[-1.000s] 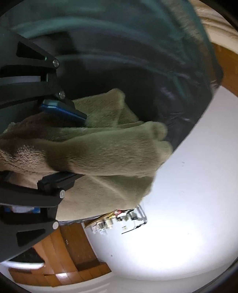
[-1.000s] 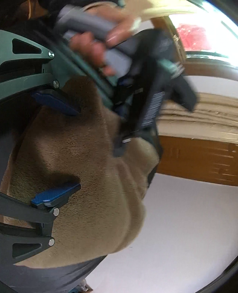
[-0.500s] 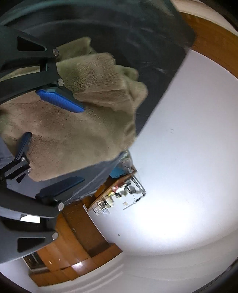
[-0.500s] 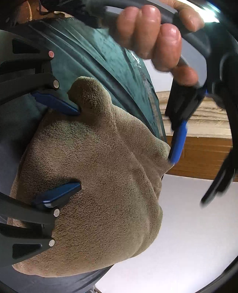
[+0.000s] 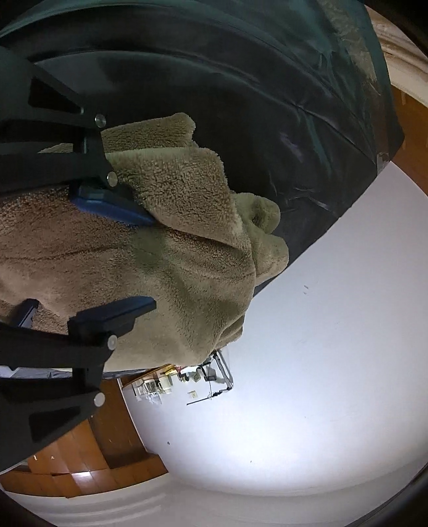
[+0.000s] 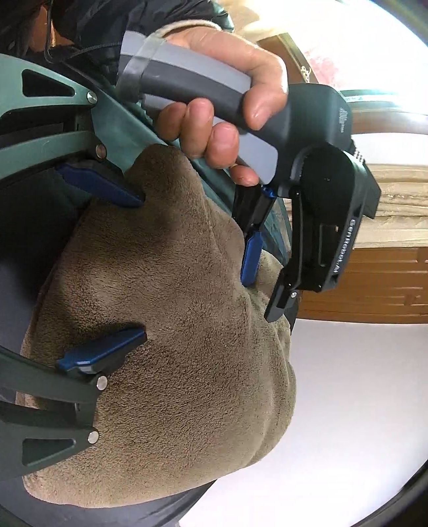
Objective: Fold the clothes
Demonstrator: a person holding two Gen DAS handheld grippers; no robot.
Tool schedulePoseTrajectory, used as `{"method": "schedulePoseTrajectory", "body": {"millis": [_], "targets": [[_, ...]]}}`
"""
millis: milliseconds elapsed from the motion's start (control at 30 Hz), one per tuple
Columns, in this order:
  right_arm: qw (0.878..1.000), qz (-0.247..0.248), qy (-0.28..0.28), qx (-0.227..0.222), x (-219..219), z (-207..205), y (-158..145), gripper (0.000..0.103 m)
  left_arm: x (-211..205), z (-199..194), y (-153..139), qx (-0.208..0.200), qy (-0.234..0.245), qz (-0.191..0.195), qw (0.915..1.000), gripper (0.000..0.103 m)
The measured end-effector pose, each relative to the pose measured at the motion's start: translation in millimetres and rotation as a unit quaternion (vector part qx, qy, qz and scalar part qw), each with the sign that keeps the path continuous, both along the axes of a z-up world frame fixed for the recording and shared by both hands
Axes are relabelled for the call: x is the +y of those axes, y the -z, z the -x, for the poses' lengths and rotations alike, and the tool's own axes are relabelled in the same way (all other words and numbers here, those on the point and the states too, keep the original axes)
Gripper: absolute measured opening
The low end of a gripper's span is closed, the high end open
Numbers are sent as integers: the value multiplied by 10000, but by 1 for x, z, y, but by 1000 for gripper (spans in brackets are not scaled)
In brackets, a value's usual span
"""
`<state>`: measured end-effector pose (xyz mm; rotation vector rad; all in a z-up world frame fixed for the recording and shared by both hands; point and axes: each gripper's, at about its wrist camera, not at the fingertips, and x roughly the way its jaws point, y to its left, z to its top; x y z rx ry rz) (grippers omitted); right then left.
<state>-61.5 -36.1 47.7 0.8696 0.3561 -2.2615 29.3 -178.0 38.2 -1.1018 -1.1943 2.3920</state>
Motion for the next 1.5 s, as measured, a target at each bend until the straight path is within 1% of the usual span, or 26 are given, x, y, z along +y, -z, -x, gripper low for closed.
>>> {"method": "schedulePoseTrajectory", "body": {"millis": [67, 100, 167, 233, 267, 367, 433, 467, 567, 667, 833, 1033, 1200, 1367, 1500], "targets": [[10000, 7, -3, -2, -6, -1, -2, 77, -1, -1, -3, 71, 62, -8, 10000, 50], [10000, 9, -3, -1, -5, -1, -3, 77, -2, -3, -4, 81, 85, -37, 9999, 52], [10000, 19, -5, -2, -3, -2, -4, 77, -4, -5, -12, 104, 103, -121, 9998, 61], [10000, 41, -10, -10, 0, -2, -6, 77, -7, -9, -20, 186, 72, -170, 9997, 81], [10000, 54, -11, -14, 2, -2, -7, 77, -8, -12, -25, 226, 46, -182, 9996, 83], [10000, 94, -9, -24, 8, -10, -5, 77, -13, -24, -37, 250, -238, 133, 9993, 90], [9999, 121, -9, -33, 12, -15, -3, 77, -16, -28, -40, 206, -310, 284, 9989, 100], [9999, 130, -10, -35, 13, -16, -4, 77, -17, -29, -39, 156, -313, 351, 9988, 102], [9999, 159, -14, -42, 19, -18, -5, 77, -19, -27, -30, -98, -369, 509, 9980, 102], [9998, 195, -20, -52, 22, -20, -7, 78, -20, -24, -17, -380, -302, 519, 9975, 102], [9997, 244, -29, -67, 30, -23, -9, 78, -13, -16, -1, -624, 52, 273, 9977, 102], [9996, 267, -41, -79, 40, -29, -12, 78, -6, -6, 9, -852, 268, 47, 9960, 102], [9996, 281, -48, -91, 49, -34, -15, 78, -3, -3, 8, -818, 324, 61, 9961, 102], [9995, 286, -48, -91, 62, -45, -19, 78, 3, 0, 7, -751, 423, 271, 9959, 102], [9995, 292, -49, -97, 66, -49, -21, 78, 9, 0, 6, -657, 600, 400, 9952, 102]]}}
